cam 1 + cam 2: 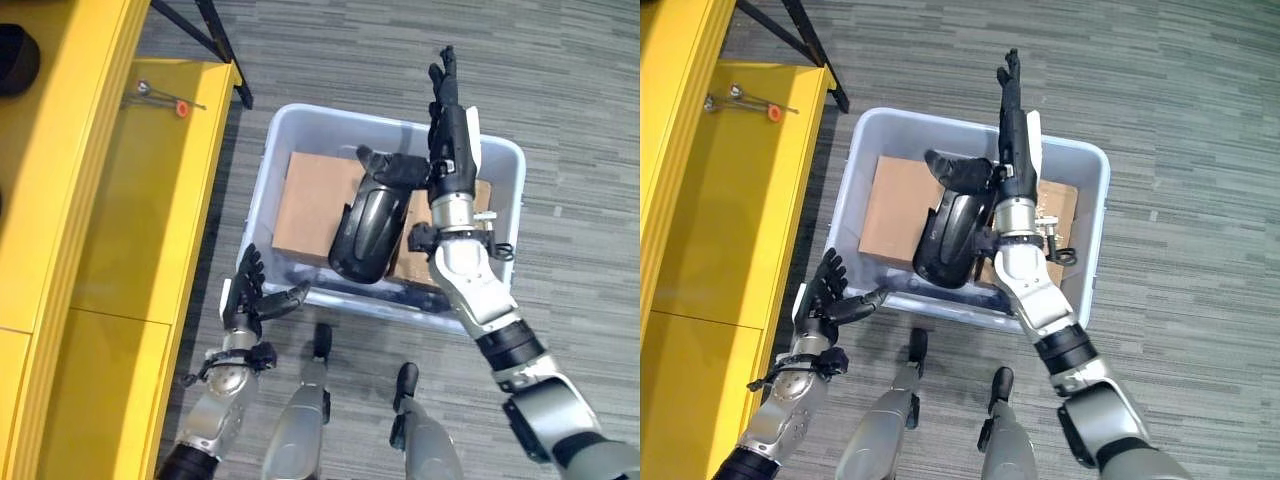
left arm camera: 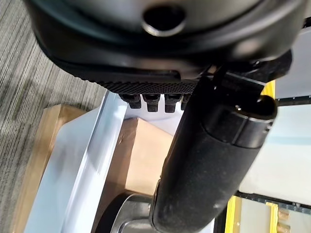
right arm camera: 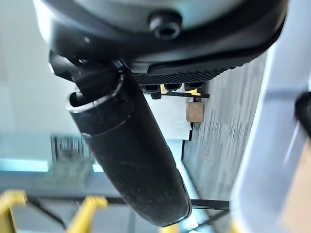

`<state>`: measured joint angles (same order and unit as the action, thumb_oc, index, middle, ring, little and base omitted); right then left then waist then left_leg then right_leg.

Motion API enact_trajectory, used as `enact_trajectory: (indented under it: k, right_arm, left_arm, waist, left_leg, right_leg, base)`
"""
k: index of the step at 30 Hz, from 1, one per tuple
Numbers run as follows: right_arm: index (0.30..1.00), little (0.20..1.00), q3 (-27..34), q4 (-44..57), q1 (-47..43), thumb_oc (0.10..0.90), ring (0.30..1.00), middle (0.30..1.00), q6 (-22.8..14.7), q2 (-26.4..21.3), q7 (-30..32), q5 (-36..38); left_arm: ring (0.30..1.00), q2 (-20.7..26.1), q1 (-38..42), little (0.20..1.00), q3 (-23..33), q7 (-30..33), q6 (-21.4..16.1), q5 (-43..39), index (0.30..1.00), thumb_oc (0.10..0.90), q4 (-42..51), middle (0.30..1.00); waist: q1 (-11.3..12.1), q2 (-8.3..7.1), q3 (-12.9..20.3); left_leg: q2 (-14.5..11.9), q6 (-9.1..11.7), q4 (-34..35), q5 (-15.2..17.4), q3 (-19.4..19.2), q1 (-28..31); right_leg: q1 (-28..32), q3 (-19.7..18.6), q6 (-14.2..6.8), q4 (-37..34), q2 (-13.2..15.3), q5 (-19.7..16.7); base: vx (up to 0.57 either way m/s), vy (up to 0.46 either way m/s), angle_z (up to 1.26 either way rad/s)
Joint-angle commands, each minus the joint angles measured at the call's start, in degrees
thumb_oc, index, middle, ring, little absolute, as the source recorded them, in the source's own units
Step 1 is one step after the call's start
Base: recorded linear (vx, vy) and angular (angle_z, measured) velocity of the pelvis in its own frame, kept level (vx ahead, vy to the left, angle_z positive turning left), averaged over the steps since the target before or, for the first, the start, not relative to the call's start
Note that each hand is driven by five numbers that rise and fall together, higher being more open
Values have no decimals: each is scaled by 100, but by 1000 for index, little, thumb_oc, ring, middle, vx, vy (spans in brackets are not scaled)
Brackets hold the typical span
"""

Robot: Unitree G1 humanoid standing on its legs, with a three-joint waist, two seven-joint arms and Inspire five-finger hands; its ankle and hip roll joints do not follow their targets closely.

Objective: Move parts from the plastic box to the shelf.

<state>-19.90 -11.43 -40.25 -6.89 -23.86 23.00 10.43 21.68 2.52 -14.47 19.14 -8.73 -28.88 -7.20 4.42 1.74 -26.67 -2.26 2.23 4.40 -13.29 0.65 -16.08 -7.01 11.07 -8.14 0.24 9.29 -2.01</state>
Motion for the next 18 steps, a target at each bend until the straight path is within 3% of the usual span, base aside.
enact_trajectory:
  k: [1,3,4,6,8,9,15,18]
  right_arm:
    - [1000,1000,-182,443,-89,900,1000,1000,-313,-576,-552,-586]
    - [1000,1000,-236,354,-97,900,1000,1000,-293,-787,-630,-689]
    - [1000,1000,-365,207,-102,900,1000,1000,-310,-1212,-782,-863]
    - [1000,1000,-534,23,-170,900,1000,1000,-297,-1565,-910,-1092]
    - [1000,1000,-598,-19,-186,900,1000,1000,-314,-1709,-925,-1187]
    - [1000,1000,-833,-180,-316,900,1000,1000,-302,-2063,-1076,-1432]
    - [1000,1000,-1444,-662,-772,900,1000,1000,-307,-2608,-1299,-1898]
    - [1000,1000,-2300,-1240,-1455,900,1000,1000,-293,-2844,-1573,-2406]
  left_arm:
    - [1000,126,-272,1000,242,-303,-387,153,1000,900,531,1000]
    - [1000,140,-299,1000,276,-327,-402,165,1000,900,524,1000]
    - [1000,175,-341,1000,315,-404,-435,177,1000,900,565,1000]
    - [1000,205,-375,1000,309,-478,-474,194,1000,900,552,1000]
    - [1000,212,-388,1000,322,-514,-493,168,1000,900,556,1000]
    - [1000,252,-397,1000,314,-555,-510,163,1000,900,550,1000]
    - [1000,344,-360,1000,272,-651,-576,131,1000,900,531,1000]
    - [1000,411,-309,1000,196,-719,-632,100,1000,900,533,1000]
  waist:
    - [-33,-349,644]
    - [-43,-353,634]
    - [-57,-344,614]
    - [-61,-326,605]
    - [-69,-301,596]
    - [-77,-272,587]
    - [-58,-190,557]
    - [23,-65,499]
  left_leg:
    - [-315,106,42,459,-178,453]
    - [-320,107,40,458,-181,456]
    - [-329,118,38,449,-184,464]
    - [-341,135,40,437,-188,470]
    - [-349,139,43,434,-193,479]
    - [-363,156,47,414,-176,481]
    - [-414,200,48,360,-169,482]
    - [-461,259,57,268,-100,439]
  right_leg:
    - [-452,-60,-77,77,198,-575]
    - [-461,-76,-74,92,189,-568]
    - [-480,-89,-65,127,178,-556]
    - [-494,-95,-54,170,168,-533]
    - [-496,-100,-48,186,165,-523]
    - [-503,-91,-38,222,152,-500]
    - [-554,-70,-9,334,112,-438]
    - [-615,-4,40,466,71,-351]
  base:
    - [-14,-23,-15]
    - [-18,-26,-11]
    - [-23,-25,-4]
    - [-14,-17,-1]
    - [-9,-16,-2]
    - [-23,-39,-6]
    - [-22,-47,-2]
    - [-29,-69,0]
